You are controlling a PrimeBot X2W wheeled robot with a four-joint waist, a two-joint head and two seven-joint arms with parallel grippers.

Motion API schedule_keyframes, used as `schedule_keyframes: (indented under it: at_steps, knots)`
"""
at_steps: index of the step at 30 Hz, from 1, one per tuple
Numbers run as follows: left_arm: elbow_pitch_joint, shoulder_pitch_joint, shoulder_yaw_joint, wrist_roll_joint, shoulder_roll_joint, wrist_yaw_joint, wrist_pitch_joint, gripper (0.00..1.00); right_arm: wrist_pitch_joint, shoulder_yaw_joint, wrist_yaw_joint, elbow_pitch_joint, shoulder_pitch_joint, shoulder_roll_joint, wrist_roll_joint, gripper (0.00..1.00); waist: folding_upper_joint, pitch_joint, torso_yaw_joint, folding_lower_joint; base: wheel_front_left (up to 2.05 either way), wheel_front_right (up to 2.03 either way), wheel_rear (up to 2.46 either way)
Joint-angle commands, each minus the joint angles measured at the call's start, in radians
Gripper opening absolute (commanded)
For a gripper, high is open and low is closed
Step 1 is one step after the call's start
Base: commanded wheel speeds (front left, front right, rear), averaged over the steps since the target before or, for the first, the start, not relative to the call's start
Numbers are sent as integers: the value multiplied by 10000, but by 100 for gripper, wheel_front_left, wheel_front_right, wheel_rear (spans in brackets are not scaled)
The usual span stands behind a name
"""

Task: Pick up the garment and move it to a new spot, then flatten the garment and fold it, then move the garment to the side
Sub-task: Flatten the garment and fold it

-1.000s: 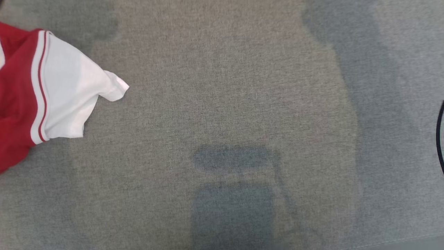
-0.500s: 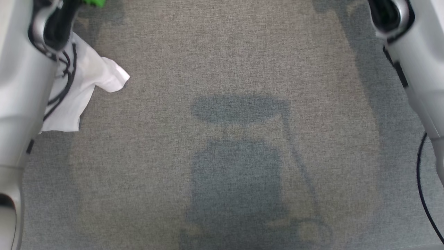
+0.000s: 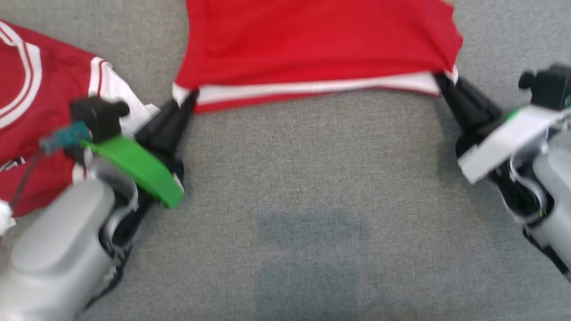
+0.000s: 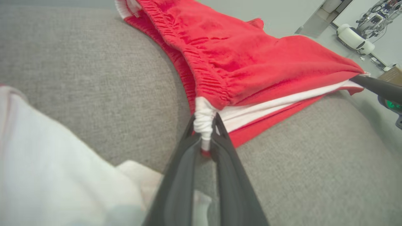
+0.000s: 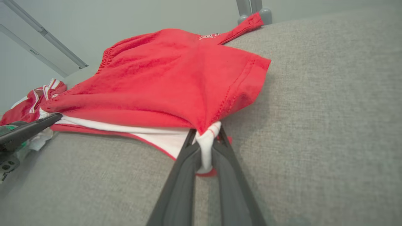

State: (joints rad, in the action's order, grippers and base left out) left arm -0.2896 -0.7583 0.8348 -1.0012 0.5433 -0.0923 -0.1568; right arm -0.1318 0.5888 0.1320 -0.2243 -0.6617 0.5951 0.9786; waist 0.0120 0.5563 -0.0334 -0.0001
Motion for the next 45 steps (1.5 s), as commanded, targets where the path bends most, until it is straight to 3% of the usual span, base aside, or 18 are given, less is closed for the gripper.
schedule_keyframes:
  at_steps: [1, 9, 15, 19, 22, 26, 31, 39, 41, 45]
  knots:
    - [265, 642, 33, -70, 276, 294, -121, 0, -8, -93, -25, 215, 654, 352, 121, 0, -120, -1169, -120, 1, 0, 0, 0]
    - [2895, 4276, 636, -500, 827, 1991, -473, 0, 277, -537, -32, 1865, 4595, 1457, 673, 0, -120, -2424, -145, 1, 0, 0, 0]
    - [4311, 5749, 1066, -646, 1163, 2747, -448, 0, 525, -1488, -33, 2520, 7066, 1892, 496, 0, -120, -2628, -2, 1, 0, 0, 0]
    - [5303, 6318, 1179, -575, 1637, 3160, -398, 0, 1074, -2436, -33, 3751, 8689, 2044, 726, 0, -120, -2597, 46, 1, 0, 0, 0]
    - [5855, 6470, 1162, -770, 1865, 3238, -209, 0, 1643, -3249, -32, 4624, 9175, 2097, 773, 0, -120, -2465, 2, 1, 0, 0, 0]
    - [6412, 5931, 878, -934, 2099, 3479, 221, 0, 2984, -3855, -24, 5380, 8407, 1843, 950, 0, -120, -2066, -63, 1, 0, 0, 0]
    - [6985, 4497, 434, -1319, 2269, 3793, 1705, 0, 5248, -4063, -21, 5500, 6455, 1641, 1405, 0, -120, -1114, 72, 1, 0, 0, 0]
    - [7391, 2623, -523, -2744, 1977, 4445, 3552, 0, 8132, -4316, -19, 3868, 2893, 769, 1621, 0, -120, -357, 181, 1, 0, 0, 0]
    - [7275, 2124, -507, -2500, 2058, 4531, 3841, 0, 8668, -4209, -19, 3389, 2053, 437, 1350, 0, -120, -265, 210, 1, 0, 0, 0]
    - [6756, 1373, -524, -2300, 1650, 4728, 4058, 0, 9296, -3860, -16, 2669, 633, -241, 541, 0, -120, -110, 323, 1, 0, 0, 0]
